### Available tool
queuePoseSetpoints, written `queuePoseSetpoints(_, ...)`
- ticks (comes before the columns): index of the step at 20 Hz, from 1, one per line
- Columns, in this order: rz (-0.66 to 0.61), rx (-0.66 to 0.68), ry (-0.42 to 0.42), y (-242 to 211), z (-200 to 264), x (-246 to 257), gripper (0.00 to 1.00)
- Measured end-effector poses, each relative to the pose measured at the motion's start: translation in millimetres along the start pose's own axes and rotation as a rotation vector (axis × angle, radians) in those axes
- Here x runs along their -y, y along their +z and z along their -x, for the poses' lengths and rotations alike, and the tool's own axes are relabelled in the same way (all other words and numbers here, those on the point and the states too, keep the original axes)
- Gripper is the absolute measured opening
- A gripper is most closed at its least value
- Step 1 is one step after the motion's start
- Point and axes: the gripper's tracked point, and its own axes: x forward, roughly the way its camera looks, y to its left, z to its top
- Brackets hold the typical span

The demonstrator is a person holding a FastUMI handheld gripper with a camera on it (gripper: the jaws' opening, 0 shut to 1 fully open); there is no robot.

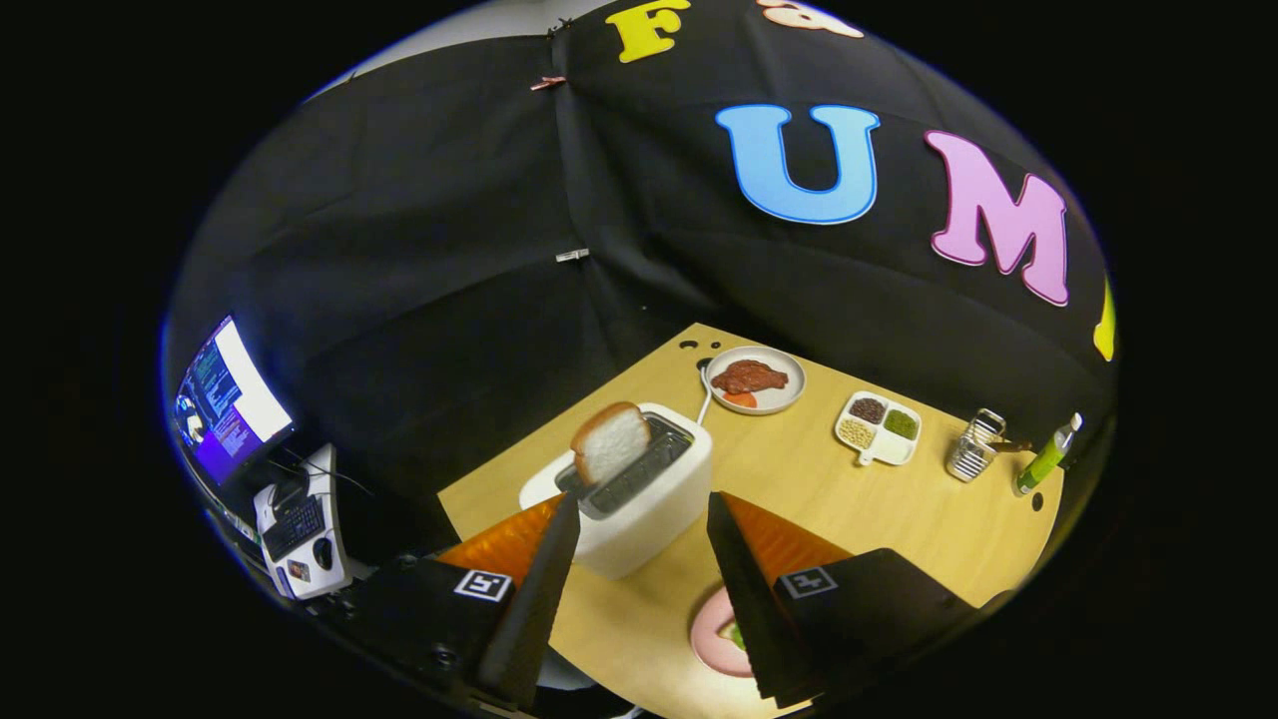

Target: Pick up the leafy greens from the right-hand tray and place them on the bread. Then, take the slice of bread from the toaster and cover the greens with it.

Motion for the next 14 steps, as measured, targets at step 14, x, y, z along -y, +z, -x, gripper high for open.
queuePoseSetpoints(14,-0.22,-0.182,-0.219,-4.4,-163.1,-10.2,0.8)
